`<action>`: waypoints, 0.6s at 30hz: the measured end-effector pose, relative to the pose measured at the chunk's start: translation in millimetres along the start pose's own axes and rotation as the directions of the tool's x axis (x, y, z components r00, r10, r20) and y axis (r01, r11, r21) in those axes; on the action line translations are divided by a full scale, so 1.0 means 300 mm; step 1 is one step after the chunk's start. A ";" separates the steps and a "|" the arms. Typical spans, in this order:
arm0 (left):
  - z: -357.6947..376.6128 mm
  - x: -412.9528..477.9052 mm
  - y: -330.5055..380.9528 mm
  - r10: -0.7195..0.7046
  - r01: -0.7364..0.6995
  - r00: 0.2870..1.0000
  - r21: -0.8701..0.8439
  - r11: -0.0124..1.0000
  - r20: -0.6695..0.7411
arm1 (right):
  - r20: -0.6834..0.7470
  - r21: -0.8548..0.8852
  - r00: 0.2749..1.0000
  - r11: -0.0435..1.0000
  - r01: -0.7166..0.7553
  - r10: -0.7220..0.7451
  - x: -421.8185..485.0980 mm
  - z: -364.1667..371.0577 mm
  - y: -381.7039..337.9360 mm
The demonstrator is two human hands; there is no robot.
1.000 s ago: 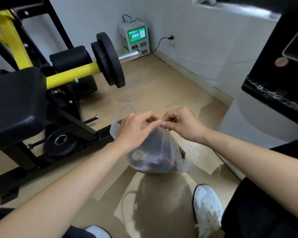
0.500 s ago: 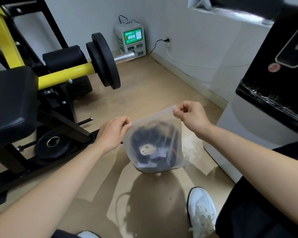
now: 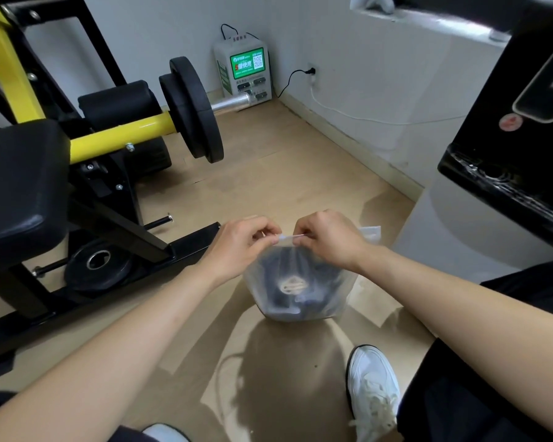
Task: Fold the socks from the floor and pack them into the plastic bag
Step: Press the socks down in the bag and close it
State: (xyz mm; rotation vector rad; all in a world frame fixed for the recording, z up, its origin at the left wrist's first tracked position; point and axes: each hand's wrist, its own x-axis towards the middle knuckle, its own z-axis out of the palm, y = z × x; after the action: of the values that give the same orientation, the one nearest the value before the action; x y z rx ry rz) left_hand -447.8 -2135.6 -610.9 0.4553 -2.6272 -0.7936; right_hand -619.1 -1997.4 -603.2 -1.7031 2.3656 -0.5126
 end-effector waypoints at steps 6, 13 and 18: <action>-0.121 -0.059 -0.145 -0.278 0.269 0.960 0.171 0.948 0.031 | -0.017 0.027 1.000 1.000 -0.010 0.010 0.011 0.002 0.033; -0.103 -0.071 -0.169 -0.263 0.279 0.958 0.169 0.945 -0.111 | -0.012 0.062 1.000 0.998 0.026 -0.025 0.007 -0.002 0.035; -0.069 -0.030 -0.157 -0.229 0.200 0.973 0.399 0.895 0.024 | 0.027 0.074 0.998 0.996 0.057 -0.059 -0.008 -0.012 0.037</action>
State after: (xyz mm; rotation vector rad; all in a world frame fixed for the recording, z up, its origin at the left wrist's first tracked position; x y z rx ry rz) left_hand -421.7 -2178.8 -624.3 0.8538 -2.8415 -0.3335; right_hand -629.2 -1991.4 -604.0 -1.7389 2.2541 -0.5725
